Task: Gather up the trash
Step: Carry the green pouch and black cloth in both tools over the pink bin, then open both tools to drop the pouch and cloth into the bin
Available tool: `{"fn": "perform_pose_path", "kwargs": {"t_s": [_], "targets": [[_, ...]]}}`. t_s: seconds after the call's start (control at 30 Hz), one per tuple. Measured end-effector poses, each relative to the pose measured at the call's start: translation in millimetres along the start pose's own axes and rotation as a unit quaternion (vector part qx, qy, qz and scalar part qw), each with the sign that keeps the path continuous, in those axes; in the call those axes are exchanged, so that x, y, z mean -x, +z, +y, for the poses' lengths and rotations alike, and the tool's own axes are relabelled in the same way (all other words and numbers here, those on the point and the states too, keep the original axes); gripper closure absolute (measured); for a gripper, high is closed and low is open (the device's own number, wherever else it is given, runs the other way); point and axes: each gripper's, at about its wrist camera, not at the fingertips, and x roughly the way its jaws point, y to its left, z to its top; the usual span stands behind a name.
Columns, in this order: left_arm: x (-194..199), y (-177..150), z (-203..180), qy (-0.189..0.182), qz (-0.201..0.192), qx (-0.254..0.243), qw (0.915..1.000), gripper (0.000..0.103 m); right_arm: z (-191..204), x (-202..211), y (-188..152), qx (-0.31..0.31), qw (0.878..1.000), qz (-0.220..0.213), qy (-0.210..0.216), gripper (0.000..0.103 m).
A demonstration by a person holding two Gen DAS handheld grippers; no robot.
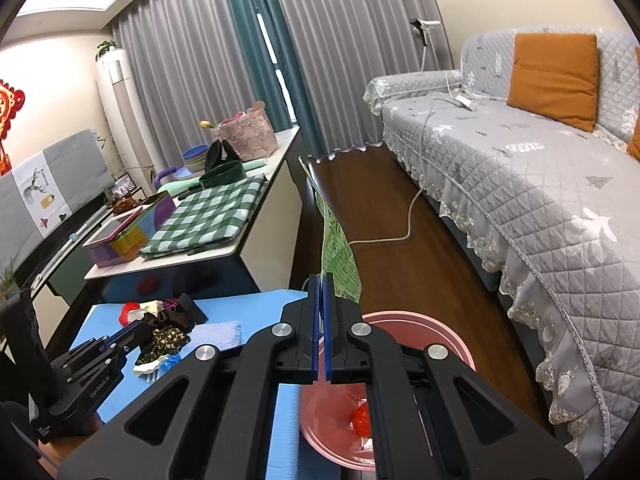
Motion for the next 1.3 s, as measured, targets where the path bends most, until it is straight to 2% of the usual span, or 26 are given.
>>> {"fn": "perform_pose_path", "kwargs": {"t_s": [0.33,0.73,1.2,1.3], "targets": [[-22.3,3.9,-41.5,-0.034,0.009,-0.019,0.9992,0.096,-21.8,-5.6,2.7,-0.016,1.0,0.012,-0.016,0.101],[-50.8,-8.3,-80.2,-0.069,0.033,-0.035,0.9965,0.096,-37.2,-13.2,-0.1,-0.016,0.999,0.027,-0.034,0.101],[-67.9,-19.4,-107.8,-0.088,0.057,-0.052,0.9931,0.096,-48.0,-13.2,-1.6,-0.021,0.998,0.032,-0.044,0.101],[-68.8,-20.3,-112.7,-0.098,0.065,-0.057,0.9914,0.095,-49.6,-12.8,-1.0,-0.023,0.998,0.032,-0.048,0.097]]}}
